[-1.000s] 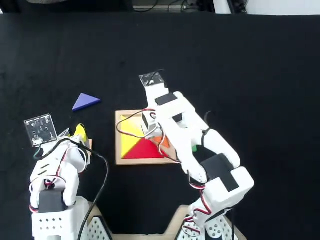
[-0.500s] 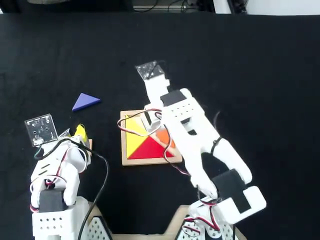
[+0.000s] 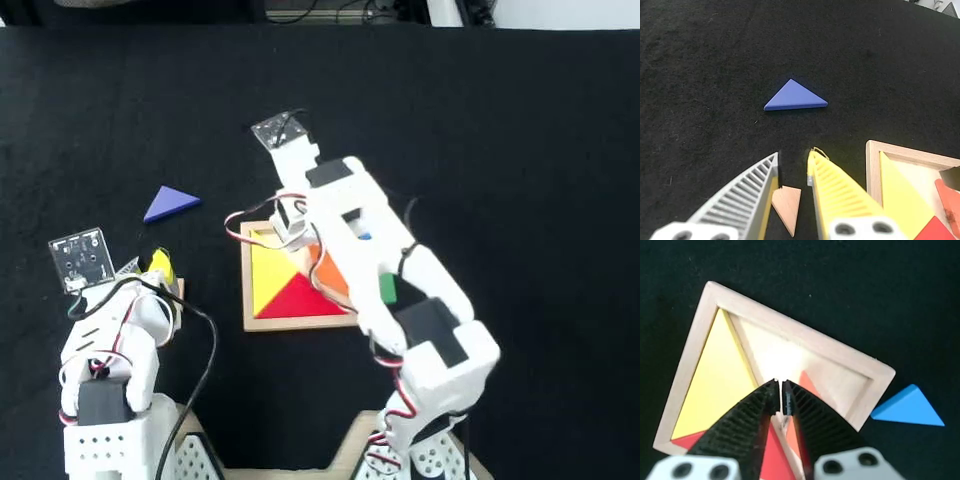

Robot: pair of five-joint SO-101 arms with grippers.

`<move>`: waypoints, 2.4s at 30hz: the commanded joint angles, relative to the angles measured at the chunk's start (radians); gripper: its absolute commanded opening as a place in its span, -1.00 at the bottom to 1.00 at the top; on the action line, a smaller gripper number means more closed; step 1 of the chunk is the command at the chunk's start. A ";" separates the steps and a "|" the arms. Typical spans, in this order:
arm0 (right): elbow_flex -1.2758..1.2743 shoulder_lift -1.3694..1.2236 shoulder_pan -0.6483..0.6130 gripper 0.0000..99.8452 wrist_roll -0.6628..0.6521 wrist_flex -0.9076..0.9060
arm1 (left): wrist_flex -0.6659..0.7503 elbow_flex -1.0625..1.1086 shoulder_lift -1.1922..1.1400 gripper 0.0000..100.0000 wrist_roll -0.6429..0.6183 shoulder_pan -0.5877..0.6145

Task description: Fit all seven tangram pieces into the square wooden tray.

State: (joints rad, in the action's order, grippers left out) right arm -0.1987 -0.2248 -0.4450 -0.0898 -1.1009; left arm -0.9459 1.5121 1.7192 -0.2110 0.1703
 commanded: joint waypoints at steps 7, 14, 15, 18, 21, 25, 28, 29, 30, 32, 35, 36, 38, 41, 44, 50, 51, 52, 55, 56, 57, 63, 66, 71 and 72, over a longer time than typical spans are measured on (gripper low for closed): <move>0.085 -0.088 0.015 -0.98 -0.012 -0.006 | 0.020 -0.007 0.006 -0.78 0.005 -0.004; 0.076 -0.101 0.037 -0.98 -0.012 -0.020 | 0.020 -0.007 0.006 -0.78 0.005 -0.004; 0.076 -0.101 0.048 -0.98 -0.014 -0.031 | 0.020 -0.007 0.006 -0.78 0.005 -0.004; 0.071 -0.099 0.061 -0.98 -0.014 -0.063 | 0.020 -0.007 0.006 -0.78 0.005 -0.004; 0.071 -0.101 0.069 -0.98 -0.014 -0.106 | 0.020 -0.007 0.006 -0.78 0.005 -0.004; 0.071 -0.097 0.071 -0.98 -0.015 -0.133 | 0.020 -0.007 0.006 -0.78 0.005 -0.004; 0.071 -0.094 0.063 -0.98 -0.015 -0.158 | 0.020 -0.007 0.006 -0.78 0.005 -0.004; 0.071 -0.094 0.063 -0.98 -0.015 -0.167 | 0.020 -0.007 0.006 -0.78 0.005 -0.004; 0.071 -0.094 0.064 -0.98 -0.015 -0.173 | 0.020 -0.007 0.006 -0.78 0.005 -0.004; 0.070 -0.099 0.075 -0.98 -0.015 -0.178 | 0.020 -0.007 0.006 -0.78 0.005 -0.004; 0.050 -0.101 0.101 -0.98 -0.015 -0.186 | 0.020 -0.007 0.006 -0.78 0.005 -0.004; 0.048 -0.099 0.104 -0.98 -0.015 -0.193 | 0.020 -0.007 0.006 -0.78 0.005 -0.004; 0.044 -0.094 0.104 -0.98 -0.015 -0.219 | 0.020 -0.007 0.006 -0.78 0.005 -0.004; 0.047 -0.087 0.086 -0.98 -0.017 -0.250 | 0.020 -0.007 0.006 -0.78 0.005 -0.004; 0.047 -0.028 0.060 -0.98 -0.017 -0.247 | 0.020 -0.007 0.006 -0.78 0.005 -0.004; 0.074 0.102 0.061 -0.97 -0.017 -0.209 | 0.020 -0.007 0.006 -0.79 0.005 -0.004; 0.082 0.099 0.072 -0.97 -0.017 -0.190 | 0.020 -0.007 0.006 -0.79 0.005 -0.004; 0.087 0.091 0.081 -0.97 -0.017 -0.166 | 0.020 -0.007 0.006 -0.79 0.005 -0.004; 0.097 0.024 0.098 -0.97 -0.058 -0.104 | 0.020 -0.007 0.006 -0.79 0.005 -0.004; 0.107 -0.008 0.098 -0.98 -0.072 -0.095 | 0.020 -0.005 0.006 -0.79 0.005 -0.004; 0.122 -0.042 0.098 -0.98 -0.080 -0.091 | 0.020 -0.005 0.006 -0.79 0.005 -0.004; 0.217 -0.191 0.100 -0.98 -0.083 -0.092 | 0.020 -0.005 0.006 -0.79 0.005 -0.004; 0.220 -0.202 0.100 -0.98 -0.084 -0.101 | 0.020 -0.005 0.006 -0.79 0.005 -0.004; 0.225 -0.202 0.100 -0.98 -0.084 -0.153 | 0.021 -0.005 0.006 -0.79 0.005 -0.004; 0.223 -0.202 0.098 -0.98 -0.084 -0.164 | 0.021 -0.005 0.006 -0.79 0.005 -0.004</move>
State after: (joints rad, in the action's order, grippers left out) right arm -0.0345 -0.4319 -0.3560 -0.1649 -1.2252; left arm -0.9459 1.5121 1.7192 -0.2110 0.1703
